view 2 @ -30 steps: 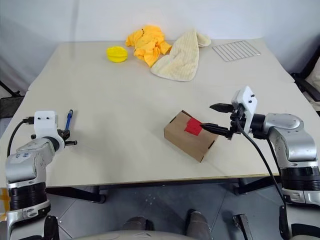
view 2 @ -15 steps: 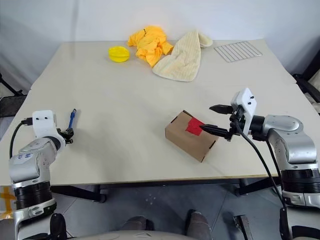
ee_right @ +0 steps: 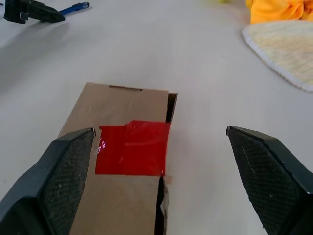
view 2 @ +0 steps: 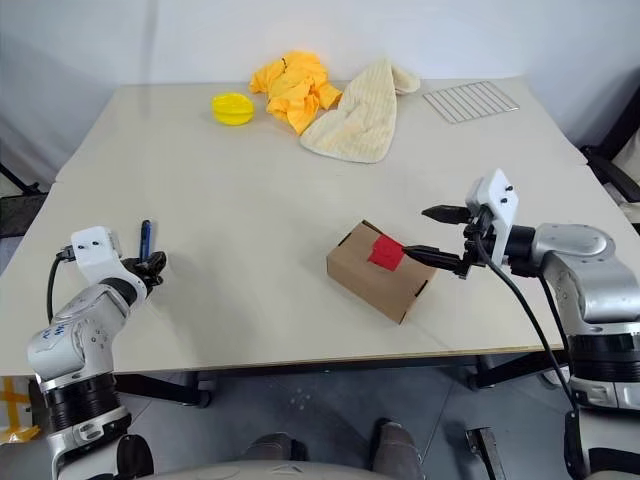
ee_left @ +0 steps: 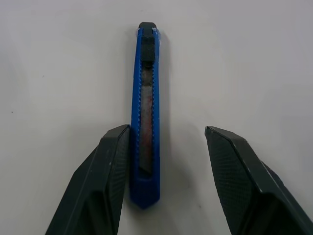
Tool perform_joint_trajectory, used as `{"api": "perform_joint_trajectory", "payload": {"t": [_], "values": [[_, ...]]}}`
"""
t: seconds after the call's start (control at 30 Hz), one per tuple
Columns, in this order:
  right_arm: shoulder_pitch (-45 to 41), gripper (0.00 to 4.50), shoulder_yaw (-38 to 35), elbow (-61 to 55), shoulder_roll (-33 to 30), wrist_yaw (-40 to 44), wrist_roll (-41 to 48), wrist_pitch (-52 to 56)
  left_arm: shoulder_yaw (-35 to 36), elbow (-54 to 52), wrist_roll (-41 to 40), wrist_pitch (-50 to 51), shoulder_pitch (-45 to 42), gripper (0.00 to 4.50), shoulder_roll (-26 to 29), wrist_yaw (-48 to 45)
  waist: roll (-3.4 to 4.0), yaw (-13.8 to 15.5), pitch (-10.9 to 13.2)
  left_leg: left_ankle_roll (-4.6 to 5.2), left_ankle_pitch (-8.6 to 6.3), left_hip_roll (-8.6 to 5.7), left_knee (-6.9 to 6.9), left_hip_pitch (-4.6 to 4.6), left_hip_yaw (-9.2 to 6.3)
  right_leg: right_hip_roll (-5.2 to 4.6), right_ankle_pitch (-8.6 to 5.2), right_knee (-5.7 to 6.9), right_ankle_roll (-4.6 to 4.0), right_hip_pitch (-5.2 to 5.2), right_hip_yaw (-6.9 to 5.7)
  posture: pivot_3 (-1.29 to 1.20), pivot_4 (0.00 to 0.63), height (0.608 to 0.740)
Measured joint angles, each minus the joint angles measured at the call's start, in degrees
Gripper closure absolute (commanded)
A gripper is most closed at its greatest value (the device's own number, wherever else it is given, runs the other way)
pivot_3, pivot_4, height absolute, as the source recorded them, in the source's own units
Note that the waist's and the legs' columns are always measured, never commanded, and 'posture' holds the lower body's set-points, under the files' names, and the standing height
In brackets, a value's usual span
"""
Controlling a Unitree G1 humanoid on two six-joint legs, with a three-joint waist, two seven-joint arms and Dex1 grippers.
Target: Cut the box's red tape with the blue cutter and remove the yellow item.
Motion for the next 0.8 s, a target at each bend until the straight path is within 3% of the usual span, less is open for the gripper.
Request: {"api": "perform_joint_trajectory", "payload": {"t": [0.33,0.5,0.8], "values": [[0.0,0.00,0.0,0.0,0.0,0.5,-0.1,0.6,1.3,1.6,-1.1,1.7,-1.8,1.92,-0.1,2.4,0.01,0.0,0.0,0.00,0.00,0.00,0.00,0.05,0.00,0.00,-0.01,0.08,-0.03,0.01,0.03,0.00,0.150,0.740],[0.0,0.00,0.0,0.0,0.0,0.6,-0.1,0.6,5.4,1.9,-3.1,2.7,-2.7,3.41,-1.3,4.8,0.02,-0.4,0.0,-0.01,0.00,0.01,0.00,0.12,0.03,0.00,-0.03,0.17,-0.06,0.01,0.07,0.00,0.150,0.740],[0.0,0.00,0.0,0.0,0.0,0.6,-0.1,0.7,5.0,1.9,-3.4,4.5,-2.9,3.41,-0.3,5.7,0.03,-0.5,0.0,-0.01,0.00,0.01,-0.01,0.14,0.05,0.00,-0.03,0.18,-0.07,0.01,0.10,0.00,0.150,0.740]]}}
